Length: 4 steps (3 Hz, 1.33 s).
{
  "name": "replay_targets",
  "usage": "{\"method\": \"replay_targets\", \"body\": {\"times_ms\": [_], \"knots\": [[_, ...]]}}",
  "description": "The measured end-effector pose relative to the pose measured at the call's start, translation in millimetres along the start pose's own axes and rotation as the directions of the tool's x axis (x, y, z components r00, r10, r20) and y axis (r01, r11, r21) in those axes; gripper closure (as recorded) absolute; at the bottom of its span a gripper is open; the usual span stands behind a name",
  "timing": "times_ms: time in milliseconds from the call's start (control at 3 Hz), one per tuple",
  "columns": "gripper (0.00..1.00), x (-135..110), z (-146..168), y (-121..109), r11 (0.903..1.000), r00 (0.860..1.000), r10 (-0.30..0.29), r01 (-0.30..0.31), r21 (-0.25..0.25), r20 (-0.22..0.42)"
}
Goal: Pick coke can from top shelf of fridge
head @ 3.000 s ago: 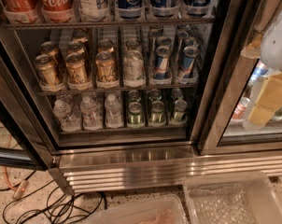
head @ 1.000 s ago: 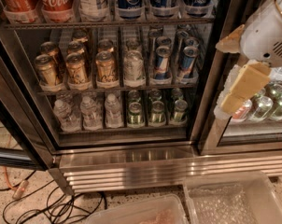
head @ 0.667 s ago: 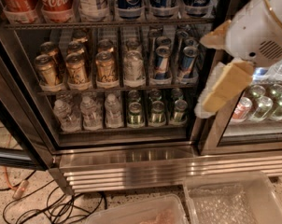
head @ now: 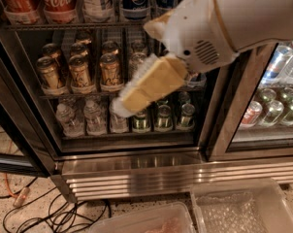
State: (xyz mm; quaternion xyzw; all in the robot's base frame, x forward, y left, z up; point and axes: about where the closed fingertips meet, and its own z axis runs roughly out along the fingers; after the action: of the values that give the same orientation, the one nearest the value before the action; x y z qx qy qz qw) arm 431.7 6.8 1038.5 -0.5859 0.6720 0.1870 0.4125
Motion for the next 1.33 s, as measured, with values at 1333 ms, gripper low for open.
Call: {"method": "replay_targets", "body": {"times_ms": [1333], "knots": [[0.0,-63.3,46.1,7.8,0.9986,0.984,0.027,-0.034,0.04,0.176]]}}
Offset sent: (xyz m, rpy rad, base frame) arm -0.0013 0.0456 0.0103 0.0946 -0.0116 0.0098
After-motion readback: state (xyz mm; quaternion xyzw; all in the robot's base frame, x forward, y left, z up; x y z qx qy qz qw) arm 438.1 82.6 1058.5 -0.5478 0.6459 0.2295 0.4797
